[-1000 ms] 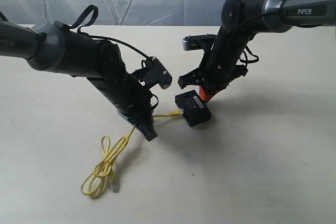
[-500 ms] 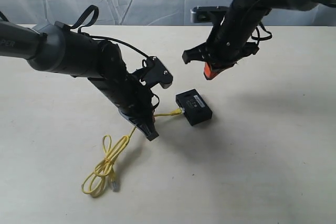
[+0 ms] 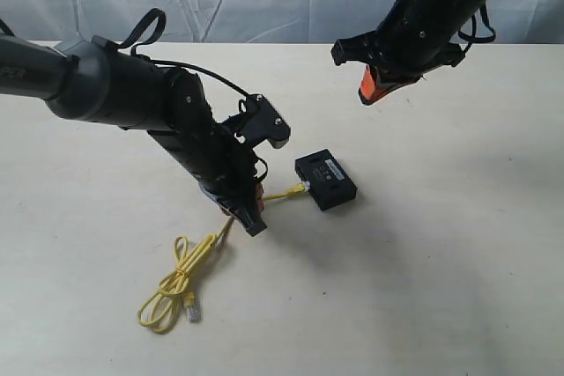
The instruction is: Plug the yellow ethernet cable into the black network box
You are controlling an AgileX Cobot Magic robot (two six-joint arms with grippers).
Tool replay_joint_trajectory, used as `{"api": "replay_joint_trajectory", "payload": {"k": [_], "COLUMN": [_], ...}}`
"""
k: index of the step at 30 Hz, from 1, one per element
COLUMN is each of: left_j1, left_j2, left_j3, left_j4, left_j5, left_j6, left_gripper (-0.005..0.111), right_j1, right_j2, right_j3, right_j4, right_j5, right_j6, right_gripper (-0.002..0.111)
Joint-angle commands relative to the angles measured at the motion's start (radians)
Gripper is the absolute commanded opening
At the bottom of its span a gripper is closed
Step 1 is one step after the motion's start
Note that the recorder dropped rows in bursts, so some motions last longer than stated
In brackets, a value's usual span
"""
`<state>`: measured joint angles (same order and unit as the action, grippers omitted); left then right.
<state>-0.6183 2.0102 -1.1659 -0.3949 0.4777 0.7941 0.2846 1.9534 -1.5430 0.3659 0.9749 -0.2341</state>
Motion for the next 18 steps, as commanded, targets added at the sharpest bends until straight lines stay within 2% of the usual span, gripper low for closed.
{"api": "replay_joint_trajectory", "payload": {"k": [1, 7, 11, 14, 18], "left_j1": [-0.002, -0.002, -0.001, 0.023, 0.09], "left_j2": [-0.034, -0.141, -0.225, -0.279, -0.344], "left_j3": [-0.003, -0.003, -0.003, -0.003, -0.003], "left_j4": [0.016, 0.037, 0.08, 0.113, 0.12], "left_j5": [-0.007, 0.0, 0.017, 0.052, 0.129], "left_j6": [-0.002, -0.016, -0.132, -0.242, -0.325], "left_gripper": [0.041, 0.04, 0.039, 0.029, 0.009], "right_j1": [-0.005, -0.005, -0.005, -0.005, -0.005], "right_j2": [-0.008, -0.029, -0.094, -0.165, -0.27], "right_j3": [0.035, 0.097, 0.165, 0.24, 0.343], "right_j4": [0.006, 0.006, 0.006, 0.006, 0.023], "right_j5": [-0.016, -0.029, -0.05, -0.092, -0.168], "right_j6": [-0.025, -0.028, -0.039, -0.041, -0.041], "right_gripper": [-0.001, -0.001, -0.001, -0.001, -0.001]}}
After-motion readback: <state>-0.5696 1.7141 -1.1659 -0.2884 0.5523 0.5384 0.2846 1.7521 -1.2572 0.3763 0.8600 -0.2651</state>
